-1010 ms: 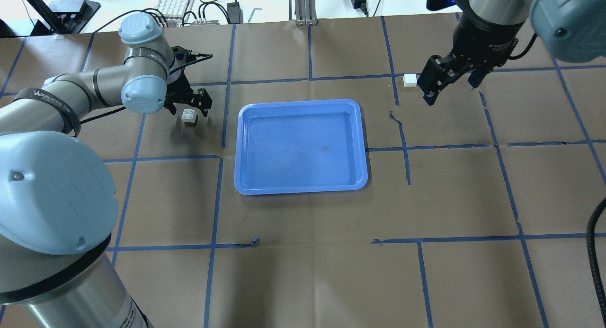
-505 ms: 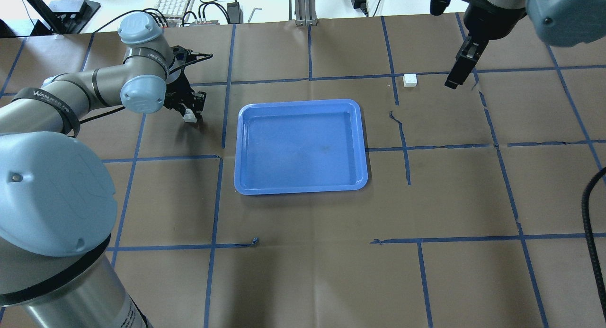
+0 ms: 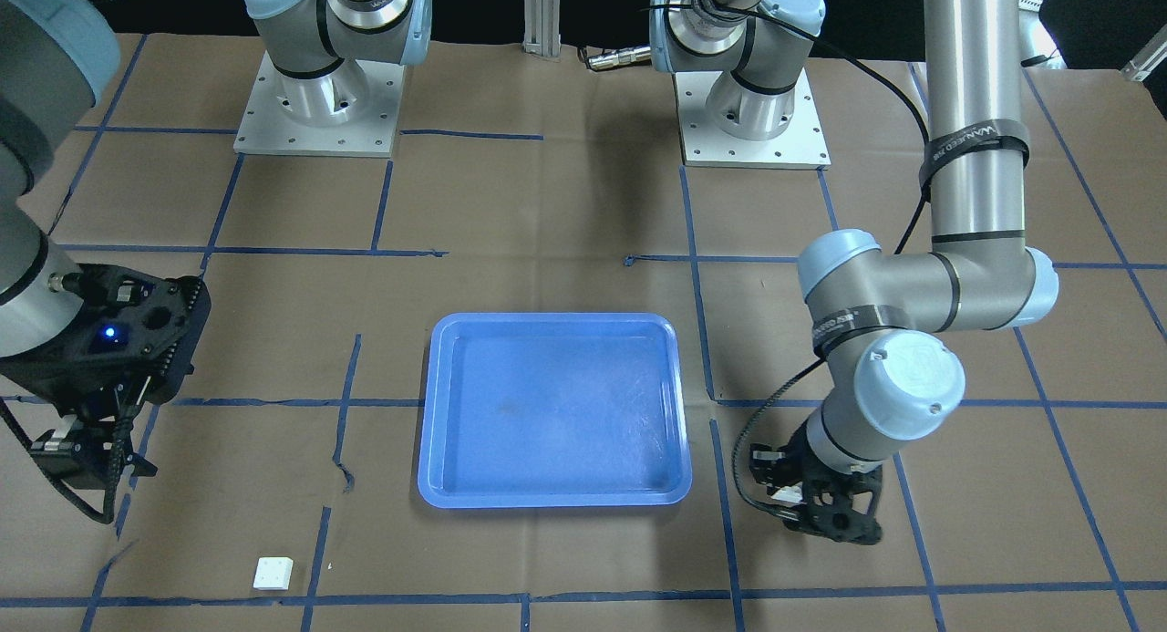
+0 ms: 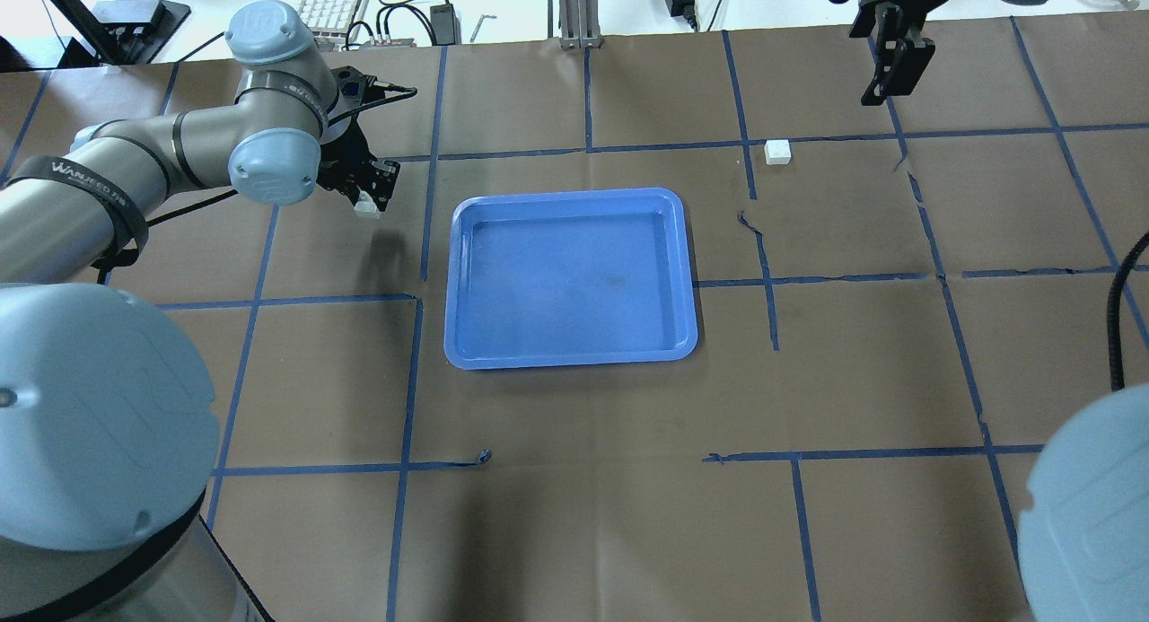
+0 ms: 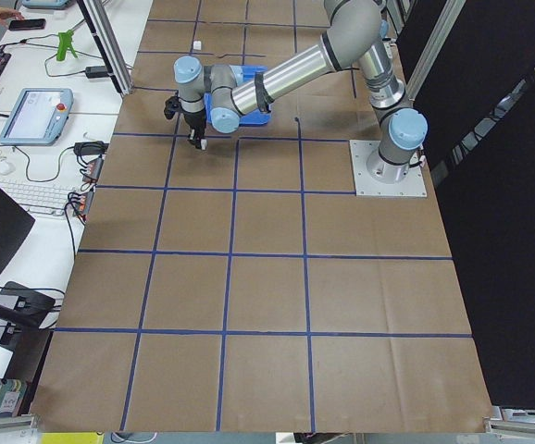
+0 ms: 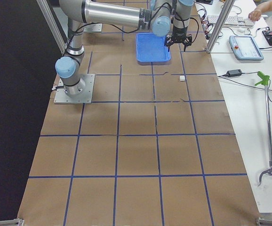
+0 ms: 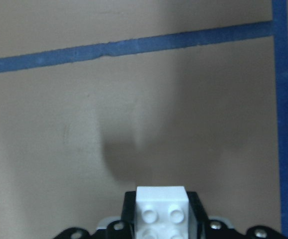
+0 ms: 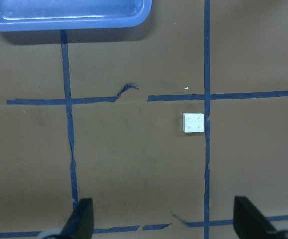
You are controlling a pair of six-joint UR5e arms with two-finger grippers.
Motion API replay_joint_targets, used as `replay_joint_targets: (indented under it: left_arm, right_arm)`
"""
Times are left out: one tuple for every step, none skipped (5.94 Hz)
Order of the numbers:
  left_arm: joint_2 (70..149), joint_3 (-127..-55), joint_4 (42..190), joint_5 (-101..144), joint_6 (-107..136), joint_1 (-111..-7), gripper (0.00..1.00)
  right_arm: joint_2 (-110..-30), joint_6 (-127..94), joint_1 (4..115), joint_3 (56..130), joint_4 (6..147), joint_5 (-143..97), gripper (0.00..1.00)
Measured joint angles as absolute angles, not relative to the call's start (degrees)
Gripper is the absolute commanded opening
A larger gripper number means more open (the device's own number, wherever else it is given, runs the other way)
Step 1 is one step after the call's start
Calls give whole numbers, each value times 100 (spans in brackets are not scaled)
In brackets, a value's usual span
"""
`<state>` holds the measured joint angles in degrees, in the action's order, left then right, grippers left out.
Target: Assemble white blocks and place on blue tray
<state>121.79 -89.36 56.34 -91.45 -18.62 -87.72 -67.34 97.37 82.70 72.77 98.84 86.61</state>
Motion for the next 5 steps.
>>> replay_joint_targets:
  left_arm:
    - [11972, -9035, 5695, -9139, -2265, -9335, 8]
    - [11819, -9146, 5721, -9158, -2853, -9961, 8]
    - [11748, -9228, 5722, -9173, -3800, -10427, 8]
    - [11751, -9296, 5719, -9159, -4864, -10727, 8]
    - [11773, -9427, 5704, -9144, -5754, -10935, 8]
  right_arm:
    - [-6452, 10157, 8022, 7218, 9895, 8177, 100]
    - [-6129, 10477, 7769, 7206, 9917, 7564, 99]
    - [-5813, 10744, 7642, 7203, 9962, 7047, 98]
    - [-5525, 10978, 7598, 7196, 10058, 6658, 98]
    - [-5233, 11108, 7573, 7188, 10213, 6335, 98]
